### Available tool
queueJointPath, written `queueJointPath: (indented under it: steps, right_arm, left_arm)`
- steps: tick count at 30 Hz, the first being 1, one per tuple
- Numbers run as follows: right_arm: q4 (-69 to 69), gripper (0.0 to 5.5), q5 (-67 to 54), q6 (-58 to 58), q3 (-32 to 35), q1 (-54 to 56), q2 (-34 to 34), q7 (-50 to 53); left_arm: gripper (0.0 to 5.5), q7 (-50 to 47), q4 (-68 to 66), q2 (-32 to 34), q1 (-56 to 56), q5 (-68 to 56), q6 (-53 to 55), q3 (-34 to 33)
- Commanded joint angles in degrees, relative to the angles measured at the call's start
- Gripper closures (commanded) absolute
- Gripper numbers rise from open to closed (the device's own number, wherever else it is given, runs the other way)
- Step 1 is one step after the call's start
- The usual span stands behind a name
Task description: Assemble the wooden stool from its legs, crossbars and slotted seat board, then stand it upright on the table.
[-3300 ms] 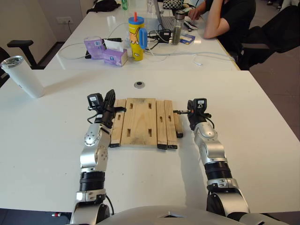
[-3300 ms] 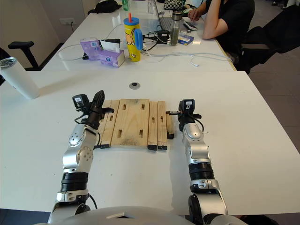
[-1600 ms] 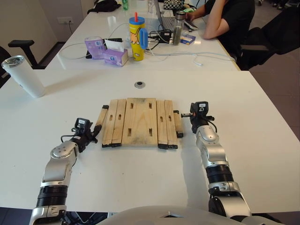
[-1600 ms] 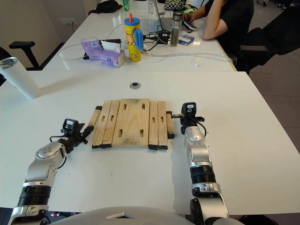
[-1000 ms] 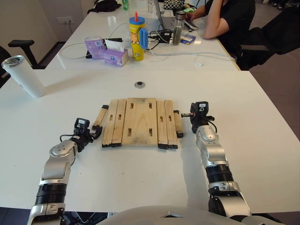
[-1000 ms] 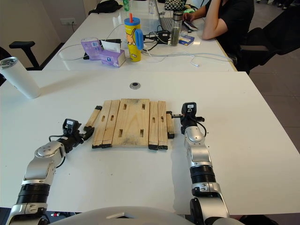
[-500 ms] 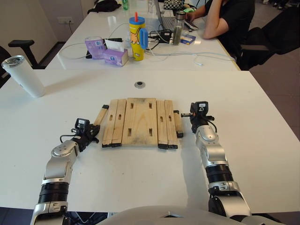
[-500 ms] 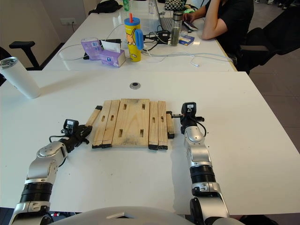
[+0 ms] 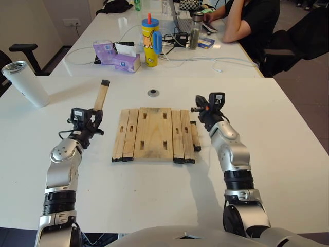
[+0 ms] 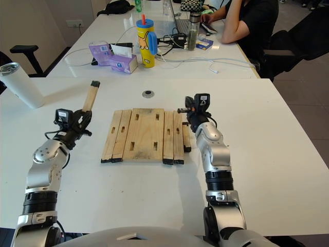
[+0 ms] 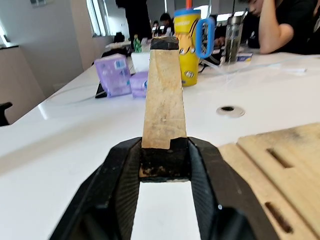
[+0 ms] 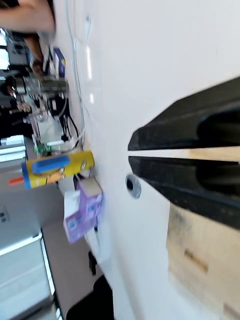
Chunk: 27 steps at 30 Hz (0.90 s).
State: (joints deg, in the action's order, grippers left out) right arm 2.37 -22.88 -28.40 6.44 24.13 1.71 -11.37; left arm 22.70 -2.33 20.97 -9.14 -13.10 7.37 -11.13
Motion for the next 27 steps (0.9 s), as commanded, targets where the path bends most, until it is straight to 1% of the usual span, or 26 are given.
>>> queueJointPath:
  steps: [1, 3, 5, 8, 9, 15, 20, 27]
  right_arm:
    - [-8.48, 4.62, -26.81, -21.91, 6.83, 4.37, -4.6, -0.14]
    - [-9.18, 4.28, -34.77, -26.4, 8.7, 5.12, -5.04, 1.14]
    - [-9.37, 3.95, -40.3, -28.91, 9.91, 5.3, -5.52, 2.48]
    - [-9.38, 3.45, -46.26, -31.25, 10.85, 5.26, -6.0, 5.8]
    - [-9.3, 3.39, -47.75, -31.52, 10.94, 5.25, -6.1, 6.95]
    - [-8.43, 3.39, -51.72, -30.95, 10.46, 5.49, -5.99, 11.1]
    - [-7.3, 3.39, -52.11, -29.35, 10.57, 6.27, -4.85, 12.57]
    - [-5.73, 4.49, -51.64, -27.3, 10.45, 7.84, -2.69, 12.84]
  left_arm:
    - [4.17, 6.62, 7.82, -2.24, 0.4, -3.35, -1.85, 6.02]
    - [4.17, 9.13, 10.42, -3.07, 1.07, -5.61, -1.01, 7.88]
    - [4.17, 11.3, 12.06, -3.84, 1.61, -8.14, -0.2, 8.98]
    - [4.17, 13.71, 14.6, -4.15, 2.53, -11.28, 1.65, 10.51]
    - [4.17, 14.33, 15.5, -4.22, 2.75, -12.14, 2.28, 11.04]
    - [4.17, 15.98, 18.3, -4.15, 3.57, -14.45, 5.01, 13.12]
    - [4.17, 16.38, 18.95, -3.52, 4.42, -13.9, 5.45, 13.7]
    - [4.17, 15.79, 16.41, -2.05, 4.97, -8.43, 2.15, 14.53]
